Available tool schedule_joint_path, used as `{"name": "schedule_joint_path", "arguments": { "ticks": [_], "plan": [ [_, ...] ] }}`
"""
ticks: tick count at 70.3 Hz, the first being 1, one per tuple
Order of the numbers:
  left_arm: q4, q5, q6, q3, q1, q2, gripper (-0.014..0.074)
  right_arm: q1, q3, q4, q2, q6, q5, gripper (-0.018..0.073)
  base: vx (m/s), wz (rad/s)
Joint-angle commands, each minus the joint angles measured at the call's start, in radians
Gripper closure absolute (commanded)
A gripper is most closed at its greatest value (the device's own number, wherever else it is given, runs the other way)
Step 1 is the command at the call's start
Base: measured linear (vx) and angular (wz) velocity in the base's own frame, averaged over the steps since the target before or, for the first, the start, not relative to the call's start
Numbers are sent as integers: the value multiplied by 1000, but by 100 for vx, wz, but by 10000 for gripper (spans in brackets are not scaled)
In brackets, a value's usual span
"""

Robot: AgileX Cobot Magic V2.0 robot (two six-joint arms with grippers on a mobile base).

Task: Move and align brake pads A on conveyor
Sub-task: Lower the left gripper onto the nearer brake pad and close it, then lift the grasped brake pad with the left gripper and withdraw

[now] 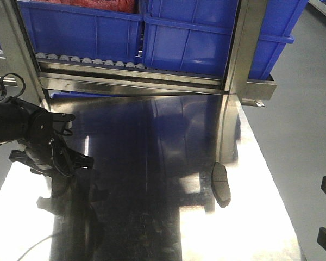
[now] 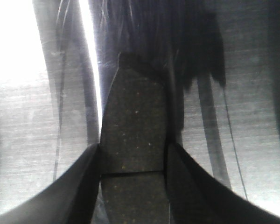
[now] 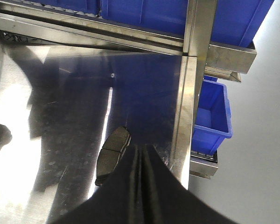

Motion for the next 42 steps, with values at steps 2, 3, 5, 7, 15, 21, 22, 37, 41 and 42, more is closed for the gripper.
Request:
{"name": "schedule_joint_path", "arguments": {
  "ticks": [2, 3, 5, 7, 15, 21, 22, 37, 41, 42],
  "plan": [
    [-1, 7, -3, -19, -1, -38, 457, -2, -26, -2, 3, -8, -74, 566, 0, 0],
    [-1, 7, -3, -19, -1, -39, 461, -2, -26, -2, 3, -8, -74, 566, 0, 0],
    [-1, 6, -3, -19, -1, -40, 465, -2, -26, -2, 3, -8, -74, 566, 0, 0],
    [-1, 5, -3, -19, -1, -42, 469, -2, -26, -2, 3, -8, -74, 566, 0, 0],
    [-1, 0, -3, -14, -2, -68, 471, -2, -26, -2, 3, -8, -74, 566, 0, 0],
    [0, -38, -3, 19, -2, -114, 470, -2, -26, -2, 3, -8, -74, 566, 0, 0],
    [0, -48, -3, 26, -2, -123, 470, -2, -26, -2, 3, -8, -74, 566, 0, 0],
    [0, -166, -1, 162, -2, -298, 470, -2, -26, -2, 3, -8, -74, 566, 0, 0],
    [0, -189, -1, 199, -2, -351, 470, -2, -26, -2, 3, -8, -74, 566, 0, 0],
    [0, -194, -1, 209, -2, -365, 470, -2, -26, -2, 3, -8, -74, 566, 0, 0]
  ]
}}
